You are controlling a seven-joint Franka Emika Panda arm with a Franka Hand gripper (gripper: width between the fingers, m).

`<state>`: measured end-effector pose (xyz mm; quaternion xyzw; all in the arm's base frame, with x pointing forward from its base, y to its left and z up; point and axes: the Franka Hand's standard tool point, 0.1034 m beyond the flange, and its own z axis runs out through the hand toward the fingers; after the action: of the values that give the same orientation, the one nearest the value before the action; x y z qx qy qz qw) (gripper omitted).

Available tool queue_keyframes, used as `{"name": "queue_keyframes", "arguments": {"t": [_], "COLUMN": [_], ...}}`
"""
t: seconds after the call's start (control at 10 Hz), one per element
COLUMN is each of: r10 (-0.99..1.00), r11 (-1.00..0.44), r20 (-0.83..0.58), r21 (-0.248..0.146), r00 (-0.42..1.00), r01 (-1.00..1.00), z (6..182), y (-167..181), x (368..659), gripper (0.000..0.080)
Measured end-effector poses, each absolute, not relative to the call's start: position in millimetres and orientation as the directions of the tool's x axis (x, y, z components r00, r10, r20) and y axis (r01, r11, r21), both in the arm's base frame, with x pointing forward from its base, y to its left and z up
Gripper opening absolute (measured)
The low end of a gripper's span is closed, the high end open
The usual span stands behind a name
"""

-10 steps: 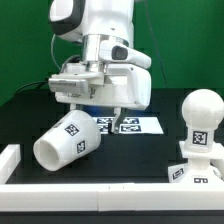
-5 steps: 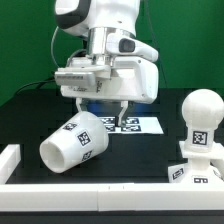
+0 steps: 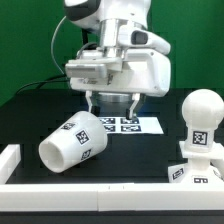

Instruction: Assemble lamp

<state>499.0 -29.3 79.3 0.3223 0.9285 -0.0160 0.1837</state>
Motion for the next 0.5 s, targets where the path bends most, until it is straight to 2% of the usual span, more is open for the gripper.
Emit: {"name": "queue_keyframes", "arguments": {"t": [0.3, 0.5], "r10": [0.586, 0.587], "r11": [0.797, 0.797], "r20": [-0.368, -0.377], "r21": [0.098, 0.110], "r00": [-0.722, -0.717], "r01": [0.596, 0.594], "z": [95.9, 101.0], "y": [-18, -23], "x": [504, 509], "gripper": [0.0699, 0.0699]}}
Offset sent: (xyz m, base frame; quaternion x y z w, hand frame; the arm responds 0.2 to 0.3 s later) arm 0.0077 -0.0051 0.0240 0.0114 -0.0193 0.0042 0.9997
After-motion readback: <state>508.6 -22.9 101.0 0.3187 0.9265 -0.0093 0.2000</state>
